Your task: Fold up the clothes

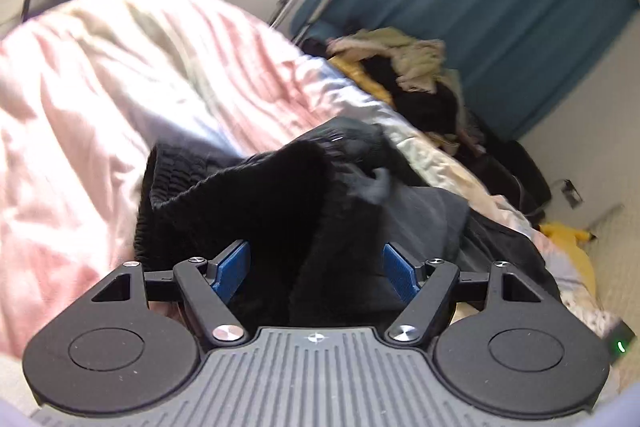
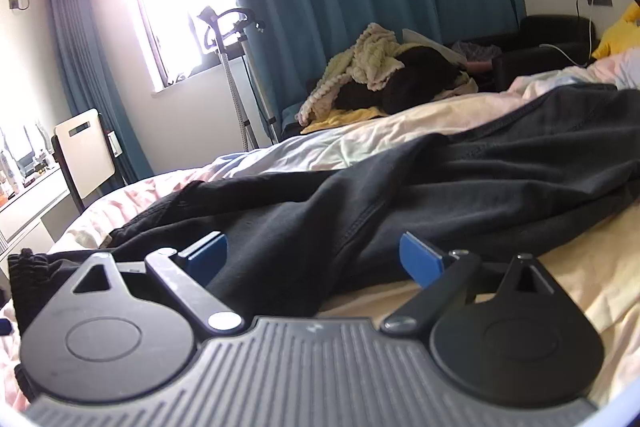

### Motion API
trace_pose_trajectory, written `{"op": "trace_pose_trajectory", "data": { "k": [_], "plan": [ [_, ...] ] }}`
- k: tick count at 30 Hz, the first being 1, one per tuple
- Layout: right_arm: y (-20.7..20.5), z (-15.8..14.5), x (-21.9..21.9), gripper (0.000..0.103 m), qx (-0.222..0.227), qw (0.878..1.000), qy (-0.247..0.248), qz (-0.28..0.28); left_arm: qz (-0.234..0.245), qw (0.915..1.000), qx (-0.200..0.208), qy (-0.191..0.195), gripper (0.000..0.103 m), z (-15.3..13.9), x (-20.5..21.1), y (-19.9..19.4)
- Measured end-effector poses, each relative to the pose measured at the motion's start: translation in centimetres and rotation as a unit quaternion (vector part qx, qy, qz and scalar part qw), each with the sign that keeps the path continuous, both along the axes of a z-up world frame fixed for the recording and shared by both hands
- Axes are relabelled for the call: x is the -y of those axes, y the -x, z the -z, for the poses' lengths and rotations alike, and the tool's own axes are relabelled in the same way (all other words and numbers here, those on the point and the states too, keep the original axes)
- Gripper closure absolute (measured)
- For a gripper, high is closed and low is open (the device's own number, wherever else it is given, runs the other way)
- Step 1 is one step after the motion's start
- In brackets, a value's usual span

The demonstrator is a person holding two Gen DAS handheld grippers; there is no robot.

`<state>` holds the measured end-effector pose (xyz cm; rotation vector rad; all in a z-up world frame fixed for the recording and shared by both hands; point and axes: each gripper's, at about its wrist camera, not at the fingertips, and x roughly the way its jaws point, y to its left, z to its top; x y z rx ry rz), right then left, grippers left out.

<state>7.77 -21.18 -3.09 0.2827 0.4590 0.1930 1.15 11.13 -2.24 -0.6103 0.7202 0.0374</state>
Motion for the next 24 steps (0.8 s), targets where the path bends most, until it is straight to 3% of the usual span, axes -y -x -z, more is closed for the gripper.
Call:
{"op": "trace_pose_trajectory", "data": {
  "k": [1,2,4,5,9,12,16,21,24],
  "plan": [
    [-0.2,0.2,0.1,0.009,-0.004,1.0,-0.003,0.001,-0.009,0.9999,-0.013,-0.002,0.03,0.7,-0.1,-0.9],
    [-0.3,0.4,0.3,0.009,-0.007,1.0,-0.008,0.003,-0.009,0.9998,-0.017,0.001,0.04,1.1,0.0,-1.5],
    [-0.5,0.5,0.6,0.009,-0.01,1.0,-0.02,0.004,0.009,0.9998,0.001,0.015,0.067,1.2,0.2,-2.0],
    [-0.5,0.6,0.7,0.009,-0.01,1.0,-0.024,0.004,0.02,0.9995,0.012,0.021,0.093,1.2,0.3,-2.1],
    [-0.1,0.1,0.2,0.009,0.009,1.0,-0.022,-0.005,0.046,0.997,0.06,0.015,0.094,-0.3,1.4,-0.6],
    [0.9,-1.0,-0.5,0.009,0.061,0.998,-0.015,-0.025,0.092,0.9916,0.089,0.016,0.094,-1.6,3.4,2.5],
    [1.9,-2.0,-1.9,0.009,0.098,0.992,-0.007,-0.075,0.153,0.9858,0.069,-0.006,0.094,-0.8,7.4,6.5],
    [1.2,-1.3,-4.5,0.009,0.068,0.985,-0.002,-0.159,0.186,0.9806,0.028,-0.056,0.094,2.1,9.8,8.4],
    [0.2,0.8,-6.9,0.009,-0.003,0.976,0.023,-0.217,0.187,0.9786,0.037,-0.077,0.091,1.8,9.4,9.0]
  ]
}}
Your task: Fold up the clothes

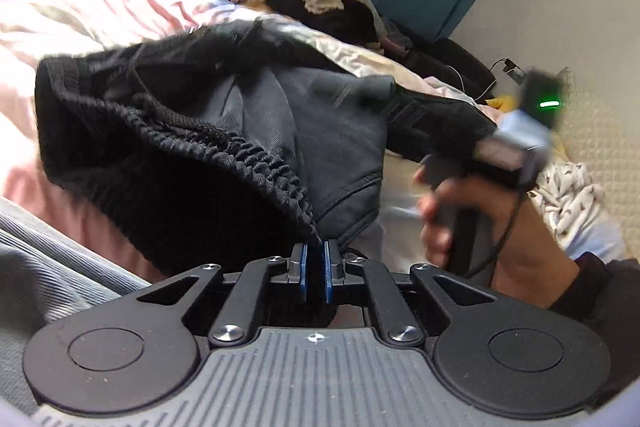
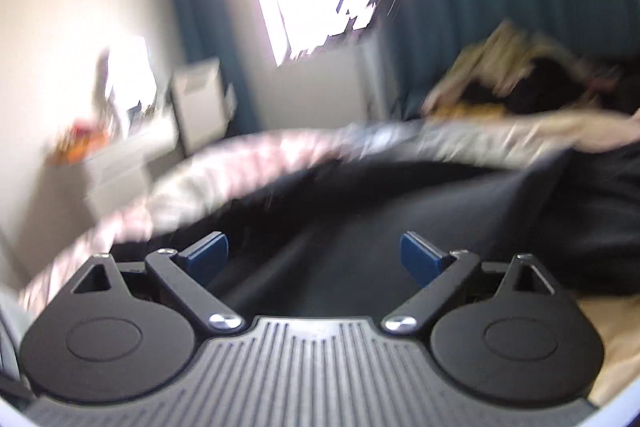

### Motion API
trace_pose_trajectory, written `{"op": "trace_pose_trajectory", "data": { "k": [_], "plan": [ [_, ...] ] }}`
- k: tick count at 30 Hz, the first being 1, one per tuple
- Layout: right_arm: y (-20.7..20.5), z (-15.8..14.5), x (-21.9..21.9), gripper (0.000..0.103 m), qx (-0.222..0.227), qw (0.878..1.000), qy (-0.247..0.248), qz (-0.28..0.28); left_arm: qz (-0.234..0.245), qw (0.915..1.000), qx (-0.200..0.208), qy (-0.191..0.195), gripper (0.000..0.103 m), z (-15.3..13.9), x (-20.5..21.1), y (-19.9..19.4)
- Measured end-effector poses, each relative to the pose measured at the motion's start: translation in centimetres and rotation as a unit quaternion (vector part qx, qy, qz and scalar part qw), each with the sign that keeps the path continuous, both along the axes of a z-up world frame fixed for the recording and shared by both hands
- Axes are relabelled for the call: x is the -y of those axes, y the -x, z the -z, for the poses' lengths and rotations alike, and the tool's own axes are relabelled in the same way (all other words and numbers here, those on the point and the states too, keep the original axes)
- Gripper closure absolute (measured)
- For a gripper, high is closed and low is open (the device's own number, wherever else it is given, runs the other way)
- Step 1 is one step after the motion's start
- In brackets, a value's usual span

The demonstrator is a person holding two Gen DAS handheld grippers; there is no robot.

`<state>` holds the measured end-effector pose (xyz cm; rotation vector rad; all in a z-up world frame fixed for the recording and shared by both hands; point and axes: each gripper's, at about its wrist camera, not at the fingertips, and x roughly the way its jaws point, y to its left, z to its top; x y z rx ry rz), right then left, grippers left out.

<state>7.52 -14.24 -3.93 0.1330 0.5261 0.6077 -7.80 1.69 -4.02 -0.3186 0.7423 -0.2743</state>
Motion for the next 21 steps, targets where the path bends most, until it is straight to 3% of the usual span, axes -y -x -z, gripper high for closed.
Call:
{"op": "trace_pose_trajectory", "data": {
  "k": [1,2,3,5,8,10,12,14,17,18,21],
  "plan": [
    [-0.4,1.1,-0.7,0.009,-0.029,0.999,0.021,-0.014,0.005,1.0,0.001,0.001,0.089,-0.3,-0.1,0.3],
    [-0.8,2.2,-1.5,0.009,-0.057,0.997,0.042,-0.027,0.008,0.9999,0.0,0.006,0.078,-0.6,-0.4,0.7],
    [-0.9,3.3,-2.0,0.009,-0.076,0.994,0.064,-0.037,0.008,0.9999,0.001,0.013,0.059,-0.9,-0.8,1.0],
    [-1.0,4.7,-3.0,0.009,-0.087,0.989,0.108,-0.052,-0.005,0.9994,0.013,0.032,0.041,-1.8,-2.1,1.4],
    [-1.0,4.9,-3.2,0.009,-0.094,0.988,0.112,-0.053,-0.048,0.9966,0.036,0.057,0.04,-3.6,-5.5,1.2],
    [-0.8,4.8,-3.0,0.009,-0.095,0.988,0.11,-0.053,-0.105,0.9938,0.01,0.036,0.04,-4.5,-8.2,-0.4],
    [-1.0,4.6,-3.0,0.009,-0.092,0.988,0.108,-0.053,-0.161,0.9857,-0.028,0.041,0.04,-4.4,-11.5,-3.5],
    [-1.1,4.5,-3.0,0.009,-0.09,0.989,0.107,-0.053,-0.202,0.9708,-0.083,0.099,0.04,-3.2,-15.4,-6.5],
    [-0.9,4.7,-2.8,0.009,-0.088,0.989,0.104,-0.052,-0.241,0.9253,-0.159,0.246,0.041,0.0,-20.0,-9.7],
    [-0.9,4.7,-2.8,0.009,-0.088,0.989,0.103,-0.052,-0.256,0.9155,-0.171,0.26,0.041,0.5,-20.7,-10.5],
    [-0.7,4.8,-2.7,0.009,-0.087,0.99,0.102,-0.053,-0.287,0.8966,-0.191,0.278,0.042,2.6,-21.8,-12.2]
  ]
}}
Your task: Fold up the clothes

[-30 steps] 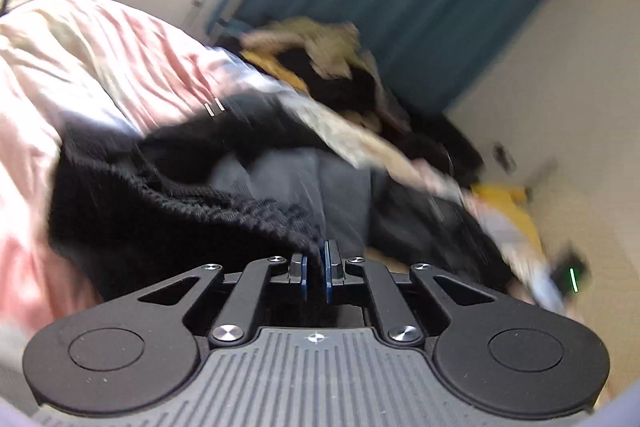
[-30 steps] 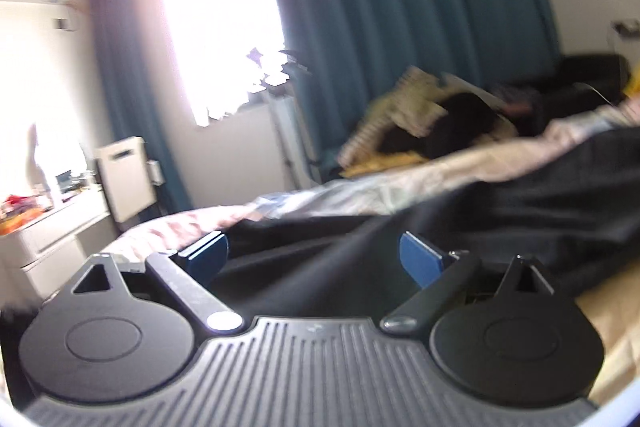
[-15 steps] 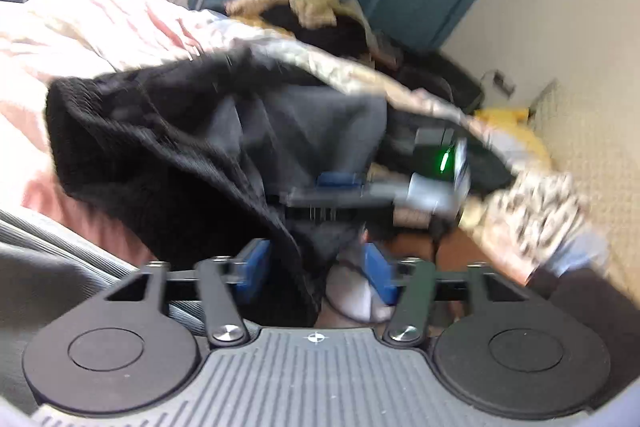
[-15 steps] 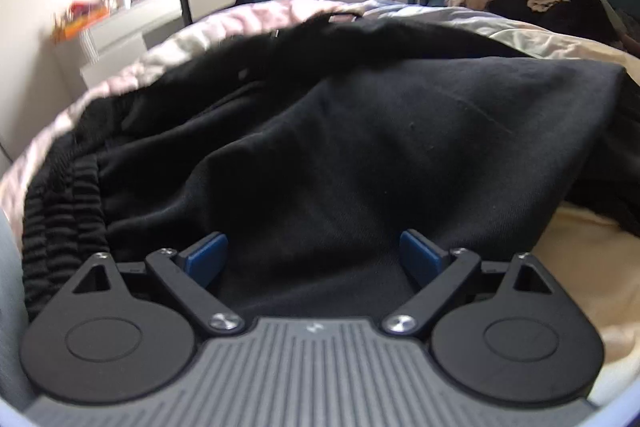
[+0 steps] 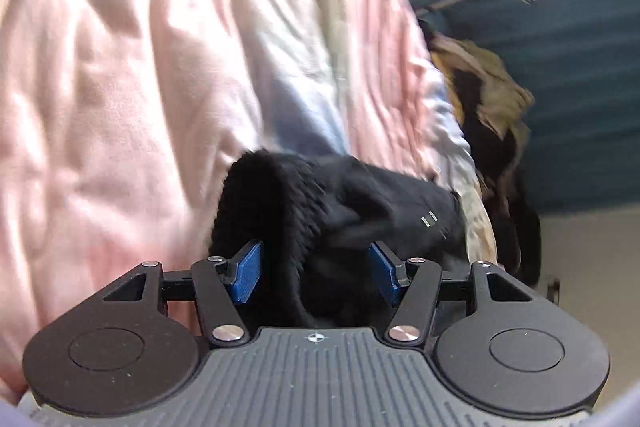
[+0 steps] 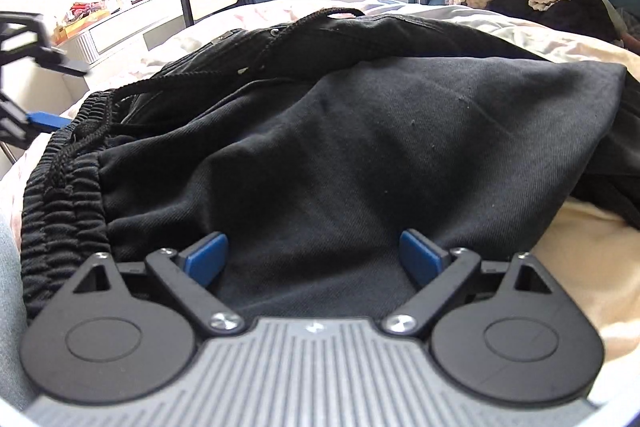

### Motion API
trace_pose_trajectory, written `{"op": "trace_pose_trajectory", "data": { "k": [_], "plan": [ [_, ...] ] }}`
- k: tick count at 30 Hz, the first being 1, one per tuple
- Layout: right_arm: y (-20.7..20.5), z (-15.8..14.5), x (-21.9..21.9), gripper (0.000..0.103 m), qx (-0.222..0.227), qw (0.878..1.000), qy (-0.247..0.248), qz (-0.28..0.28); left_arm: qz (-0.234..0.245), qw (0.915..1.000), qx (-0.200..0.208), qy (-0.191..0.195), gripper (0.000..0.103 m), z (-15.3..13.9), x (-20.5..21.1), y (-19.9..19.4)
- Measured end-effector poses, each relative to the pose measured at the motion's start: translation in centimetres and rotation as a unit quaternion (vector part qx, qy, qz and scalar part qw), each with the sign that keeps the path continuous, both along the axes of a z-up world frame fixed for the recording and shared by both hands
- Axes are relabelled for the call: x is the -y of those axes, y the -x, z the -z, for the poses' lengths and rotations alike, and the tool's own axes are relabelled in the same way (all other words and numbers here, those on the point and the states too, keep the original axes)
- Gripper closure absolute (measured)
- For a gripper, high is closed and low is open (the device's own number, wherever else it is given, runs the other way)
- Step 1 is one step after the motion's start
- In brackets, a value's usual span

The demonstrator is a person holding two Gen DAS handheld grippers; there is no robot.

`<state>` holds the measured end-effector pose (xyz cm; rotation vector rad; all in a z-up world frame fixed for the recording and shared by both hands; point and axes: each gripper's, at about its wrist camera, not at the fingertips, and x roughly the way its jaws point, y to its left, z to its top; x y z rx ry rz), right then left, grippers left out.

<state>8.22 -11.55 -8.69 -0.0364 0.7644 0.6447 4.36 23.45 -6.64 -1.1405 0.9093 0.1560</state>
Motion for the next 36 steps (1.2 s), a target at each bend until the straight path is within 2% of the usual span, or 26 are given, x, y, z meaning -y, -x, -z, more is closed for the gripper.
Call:
{"op": "trace_pose_trajectory", "data": {
  "k": [2,5,7,9,11,14,16,21,25,28,30,34,36],
  "plan": [
    [-0.1,0.0,0.2,0.009,-0.001,1.0,-0.003,0.0,-0.017,0.9997,-0.01,0.015,0.043,1.3,-0.5,-0.9],
    [-0.2,0.1,0.2,0.008,-0.001,1.0,-0.006,0.0,-0.023,0.9994,0.013,0.021,0.051,1.9,-1.1,-2.8],
    [-0.3,0.1,0.1,0.008,-0.002,1.0,-0.007,-0.001,-0.007,0.9996,0.026,-0.009,0.058,1.3,-0.9,-4.3],
    [-0.3,0.0,0.1,0.008,-0.001,1.0,-0.007,0.0,-0.005,0.9984,0.028,-0.049,0.092,0.5,-0.4,-5.1],
    [-0.2,-0.4,0.4,0.008,0.015,1.0,-0.012,0.011,-0.011,0.9946,0.033,-0.098,0.092,-0.9,-0.3,-5.8],
    [0.3,-1.6,1.3,0.008,0.067,0.996,-0.025,0.047,-0.029,0.9844,0.077,-0.156,0.092,-4.6,-1.4,-6.8],
    [0.5,-2.7,2.3,0.008,0.1,0.991,-0.042,0.074,-0.018,0.9775,0.097,-0.186,0.093,-7.2,-2.3,-8.3],
    [-0.2,-4.0,4.7,0.008,0.118,0.979,-0.102,0.132,0.009,0.9675,0.101,-0.232,0.093,-13.7,-3.0,-14.1],
    [-1.0,-4.6,5.8,0.008,0.139,0.968,-0.134,0.158,0.017,0.9585,0.109,-0.263,0.093,-16.4,-2.7,-19.0],
    [-1.9,-4.4,6.8,0.008,0.142,0.962,-0.153,0.176,0.02,0.9518,0.096,-0.291,0.093,-14.8,-2.2,-23.4],
    [-2.8,-4.1,7.4,0.008,0.138,0.96,-0.155,0.189,0.024,0.9524,0.078,-0.294,0.093,-12.4,-2.2,-25.5],
    [-4.6,-3.2,8.4,0.008,0.128,0.957,-0.16,0.206,0.022,0.9489,0.064,-0.308,0.091,-6.5,-2.9,-27.2],
    [-5.5,-2.8,8.5,0.008,0.122,0.957,-0.158,0.211,0.019,0.951,0.071,-0.301,0.088,-4.6,-3.3,-27.2]
  ]
}}
